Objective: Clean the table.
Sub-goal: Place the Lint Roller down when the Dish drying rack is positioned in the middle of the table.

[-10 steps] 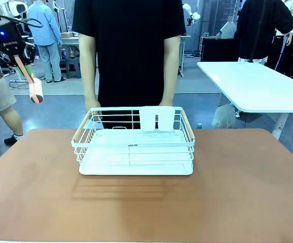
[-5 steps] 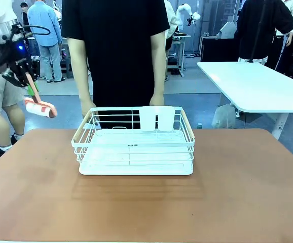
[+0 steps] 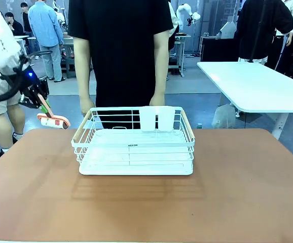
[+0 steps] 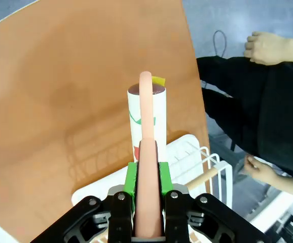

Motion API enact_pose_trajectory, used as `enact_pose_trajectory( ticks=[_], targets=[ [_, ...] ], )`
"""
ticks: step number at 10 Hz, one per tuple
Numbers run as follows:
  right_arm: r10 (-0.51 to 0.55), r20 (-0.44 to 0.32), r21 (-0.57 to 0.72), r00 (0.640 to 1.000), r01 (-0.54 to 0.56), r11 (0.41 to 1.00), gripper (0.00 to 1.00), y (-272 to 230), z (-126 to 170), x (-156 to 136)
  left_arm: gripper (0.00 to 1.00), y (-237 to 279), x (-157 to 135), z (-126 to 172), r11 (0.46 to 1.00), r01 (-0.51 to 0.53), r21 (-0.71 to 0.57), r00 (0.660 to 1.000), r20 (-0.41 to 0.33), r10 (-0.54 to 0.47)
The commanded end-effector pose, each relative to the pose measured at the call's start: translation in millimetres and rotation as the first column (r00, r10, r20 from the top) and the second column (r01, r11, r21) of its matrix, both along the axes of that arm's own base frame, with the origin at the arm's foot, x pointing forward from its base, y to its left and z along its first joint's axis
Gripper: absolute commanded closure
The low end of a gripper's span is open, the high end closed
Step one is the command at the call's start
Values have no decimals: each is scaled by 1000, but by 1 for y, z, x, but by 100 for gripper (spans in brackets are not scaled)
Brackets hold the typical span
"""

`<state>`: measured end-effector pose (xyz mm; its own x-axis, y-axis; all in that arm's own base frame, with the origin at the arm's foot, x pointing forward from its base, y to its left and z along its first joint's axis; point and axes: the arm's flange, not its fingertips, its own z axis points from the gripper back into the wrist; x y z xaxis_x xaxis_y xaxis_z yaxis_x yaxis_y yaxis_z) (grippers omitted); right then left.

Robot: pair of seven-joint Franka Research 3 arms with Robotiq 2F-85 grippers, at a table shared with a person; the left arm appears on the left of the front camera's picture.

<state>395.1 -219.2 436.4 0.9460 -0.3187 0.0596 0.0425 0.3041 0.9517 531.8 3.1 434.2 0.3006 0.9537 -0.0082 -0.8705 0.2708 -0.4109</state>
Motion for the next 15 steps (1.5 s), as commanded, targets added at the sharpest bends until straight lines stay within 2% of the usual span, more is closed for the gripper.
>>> enact_pose_trajectory(
  ticks=[1, 2, 7, 13, 15],
  targets=[
    [4, 26, 10, 1000, -5, 1000, 0, 0, 3, 1, 79, 6, -8, -15, 999, 13, -39, 999, 50, -11],
    [4, 26, 10, 1000, -5, 1000, 0, 0, 3, 1, 79, 9, -6, -27, 999, 2, -44, 1000, 29, -1],
    [4, 26, 10, 1000, -5, 1000, 0, 0, 3, 1, 79, 11, -2, -73, 998, 3, -64, 1000, 22, -1],
    [4, 26, 10, 1000, -5, 1000, 0, 0, 3, 1, 79, 17, -1, -86, 999, -4, -49, 1000, -19, 4],
    [4, 26, 10, 1000, -5, 1000, 0, 0, 3, 1, 32, 17, -1, -85, 999, 3, -50, 1000, -24, -4]
  ],
)
